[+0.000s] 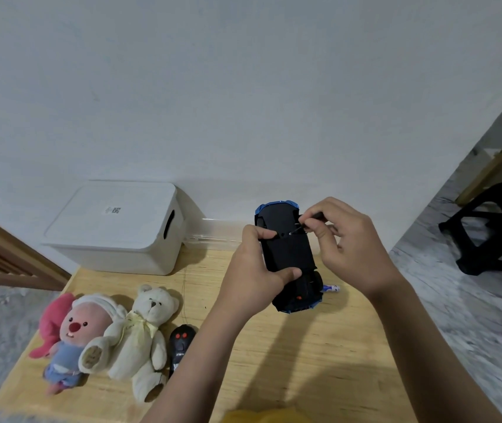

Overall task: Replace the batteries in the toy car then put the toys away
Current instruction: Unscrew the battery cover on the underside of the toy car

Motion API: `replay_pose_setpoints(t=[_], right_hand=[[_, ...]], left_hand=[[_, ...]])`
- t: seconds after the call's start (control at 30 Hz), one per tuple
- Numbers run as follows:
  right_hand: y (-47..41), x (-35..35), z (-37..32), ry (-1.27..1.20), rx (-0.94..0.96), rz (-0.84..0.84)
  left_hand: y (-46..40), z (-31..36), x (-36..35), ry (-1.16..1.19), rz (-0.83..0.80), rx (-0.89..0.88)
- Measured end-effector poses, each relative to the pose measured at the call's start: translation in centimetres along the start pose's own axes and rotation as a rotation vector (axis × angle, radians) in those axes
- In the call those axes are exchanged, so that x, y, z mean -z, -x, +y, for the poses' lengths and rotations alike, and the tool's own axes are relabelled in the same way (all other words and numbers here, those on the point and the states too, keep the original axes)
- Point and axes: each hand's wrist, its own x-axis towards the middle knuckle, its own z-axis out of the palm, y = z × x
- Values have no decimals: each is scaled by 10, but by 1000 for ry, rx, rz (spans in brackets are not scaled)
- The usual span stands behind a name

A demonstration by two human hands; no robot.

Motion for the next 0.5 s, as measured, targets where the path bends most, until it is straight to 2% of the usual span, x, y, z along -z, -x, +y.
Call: replay_pose_setpoints(t=[0.3, 0.5], right_hand=[[2, -11, -8, -139, -11, 228], [-2, -11, -13, -191, 15, 410]], left_hand=[[3, 10, 5, 26, 20, -12], [5, 12, 7, 108, -78, 3]])
